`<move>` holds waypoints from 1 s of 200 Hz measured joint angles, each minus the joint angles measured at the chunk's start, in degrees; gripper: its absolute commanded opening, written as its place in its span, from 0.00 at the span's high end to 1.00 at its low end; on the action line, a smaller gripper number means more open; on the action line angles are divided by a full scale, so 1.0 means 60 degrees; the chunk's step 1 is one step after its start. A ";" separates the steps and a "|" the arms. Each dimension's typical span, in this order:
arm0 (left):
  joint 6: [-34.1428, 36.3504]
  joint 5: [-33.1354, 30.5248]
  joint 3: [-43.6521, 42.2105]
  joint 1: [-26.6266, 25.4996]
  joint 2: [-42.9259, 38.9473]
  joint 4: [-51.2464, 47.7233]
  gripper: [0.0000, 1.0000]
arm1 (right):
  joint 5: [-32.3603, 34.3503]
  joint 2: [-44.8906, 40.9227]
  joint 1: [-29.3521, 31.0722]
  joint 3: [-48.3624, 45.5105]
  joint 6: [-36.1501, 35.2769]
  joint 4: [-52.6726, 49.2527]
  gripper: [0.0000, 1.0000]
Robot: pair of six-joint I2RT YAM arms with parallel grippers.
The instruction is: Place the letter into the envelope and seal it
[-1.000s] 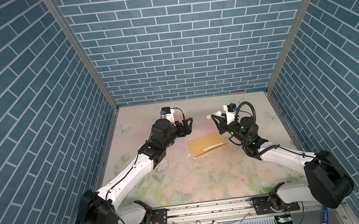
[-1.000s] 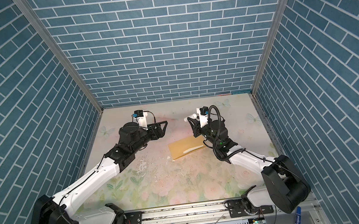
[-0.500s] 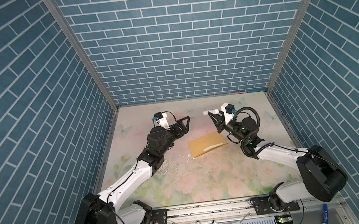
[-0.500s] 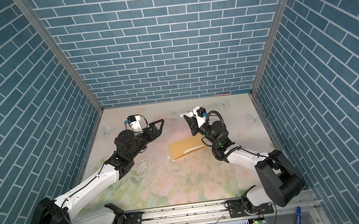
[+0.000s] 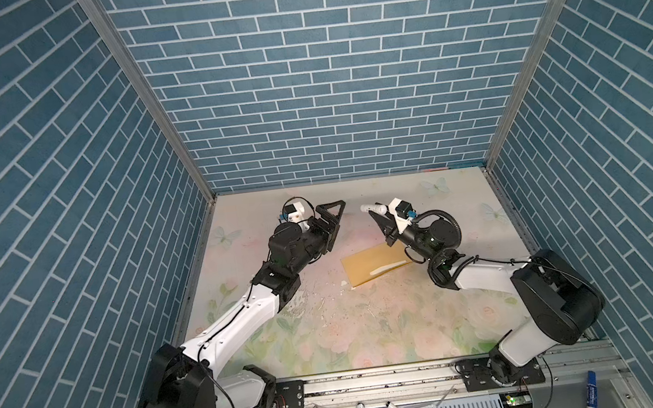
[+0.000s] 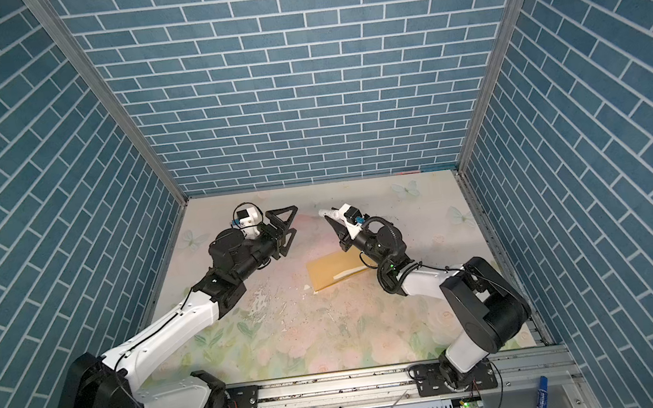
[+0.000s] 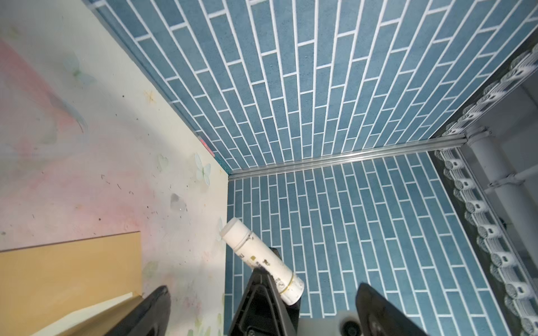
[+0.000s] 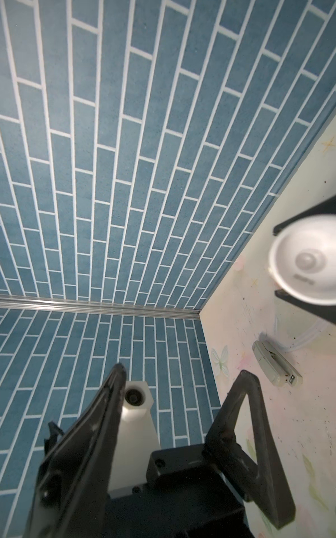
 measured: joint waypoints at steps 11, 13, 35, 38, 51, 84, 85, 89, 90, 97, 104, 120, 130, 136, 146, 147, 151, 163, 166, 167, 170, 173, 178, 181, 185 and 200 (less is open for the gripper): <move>-0.0444 0.0051 0.0000 0.0000 0.0113 0.0142 0.00 | 0.0051 0.0186 0.0109 0.0000 -0.0204 0.0233 1.00; -0.0532 0.0066 0.0000 0.0000 0.0149 0.0189 0.00 | 0.0066 0.0222 0.0135 0.0000 -0.0240 0.0280 1.00; -0.1370 0.0171 0.0033 -0.0004 0.0459 0.0474 0.01 | 0.0164 0.0525 0.0353 0.0029 -0.0532 0.0696 1.00; -0.1457 0.0186 0.0047 -0.0004 0.0495 0.0488 0.01 | 0.0171 0.0557 0.0379 0.0036 -0.0572 0.0732 1.00; -0.1861 0.0204 0.0113 -0.0033 0.0656 0.0579 0.01 | 0.0211 0.0685 0.0499 0.0095 -0.0747 0.0878 1.00; -0.2736 0.0237 0.0335 -0.0102 0.1013 0.0918 0.06 | 0.0295 0.0849 0.0743 0.0386 -0.1056 0.1024 1.00; -0.2750 0.0237 0.0339 -0.0102 0.1016 0.0925 0.06 | 0.0295 0.0852 0.0750 0.0397 -0.1064 0.1027 1.00; -0.2881 0.0233 0.0353 -0.0109 0.1056 0.0987 0.06 | 0.0299 0.0860 0.0769 0.0423 -0.1089 0.1045 1.00; -0.2892 0.0233 0.0357 -0.0109 0.1064 0.0998 0.06 | 0.0299 0.0860 0.0776 0.0433 -0.1104 0.1053 1.00; -0.3042 0.0237 0.0382 -0.0109 0.1126 0.1086 0.07 | 0.0313 0.0863 0.0805 0.0477 -0.1162 0.1078 1.00; -0.3220 0.0237 0.0408 -0.0109 0.1202 0.1162 0.08 | 0.0321 0.0863 0.0834 0.0514 -0.1217 0.1093 1.00; -0.3585 0.0237 0.0466 -0.0120 0.1377 0.1337 0.10 | 0.0353 0.0863 0.0903 0.0554 -0.1279 0.1155 1.00; -0.3774 0.0237 0.0525 -0.0135 0.1494 0.1435 0.11 | 0.0364 0.0863 0.0943 0.0557 -0.1322 0.1162 1.00; -0.3883 0.0237 0.0554 -0.0146 0.1566 0.1508 0.13 | 0.0368 0.0863 0.0965 0.0557 -0.1355 0.1162 1.00; -0.4051 0.0240 0.0586 -0.0164 0.1668 0.1581 0.15 | 0.0372 0.0885 0.1002 0.0565 -0.1395 0.1177 1.00; -0.4091 0.0237 0.0594 -0.0168 0.1679 0.1599 0.15 | 0.0375 0.0889 0.1005 0.0565 -0.1395 0.1177 1.00; -0.4116 0.0237 0.0605 -0.0175 0.1712 0.1621 0.17 | 0.0382 0.0896 0.1013 0.0568 -0.1410 0.1180 1.00; -0.4291 0.0237 0.0645 -0.0204 0.1789 0.1694 0.23 | 0.0390 0.0951 0.1045 0.0608 -0.1421 0.1191 1.00; -0.4350 0.0233 0.0656 -0.0215 0.1800 0.1716 0.25 | 0.0390 0.0969 0.1056 0.0627 -0.1424 0.1191 1.00; -0.4386 0.0233 0.0659 -0.0219 0.1807 0.1723 0.26 | 0.0390 0.0976 0.1056 0.0634 -0.1424 0.1195 1.00; -0.4379 0.0237 0.0670 -0.0222 0.1814 0.1738 0.28 | 0.0390 0.0998 0.1064 0.0659 -0.1428 0.1195 1.00; -0.4466 0.0237 0.0678 -0.0237 0.1825 0.1756 0.29 | 0.0393 0.1013 0.1071 0.0681 -0.1435 0.1195 1.00; -0.4492 0.0244 0.0696 -0.0255 0.1843 0.1792 0.32 | 0.0397 0.1042 0.1082 0.0707 -0.1457 0.1195 1.00; -0.4554 0.0240 0.0703 -0.0262 0.1851 0.1821 0.34 | 0.0401 0.1053 0.1089 0.0718 -0.1461 0.1206 1.00; -0.4568 0.0237 0.0703 -0.0284 0.1854 0.1840 0.36 | 0.0408 0.1060 0.1093 0.0721 -0.1464 0.1213 1.00; -0.4692 0.0219 0.0707 -0.0295 0.1865 0.1807 0.44 | 0.0463 0.1078 0.1107 0.0736 -0.1475 0.1304 1.00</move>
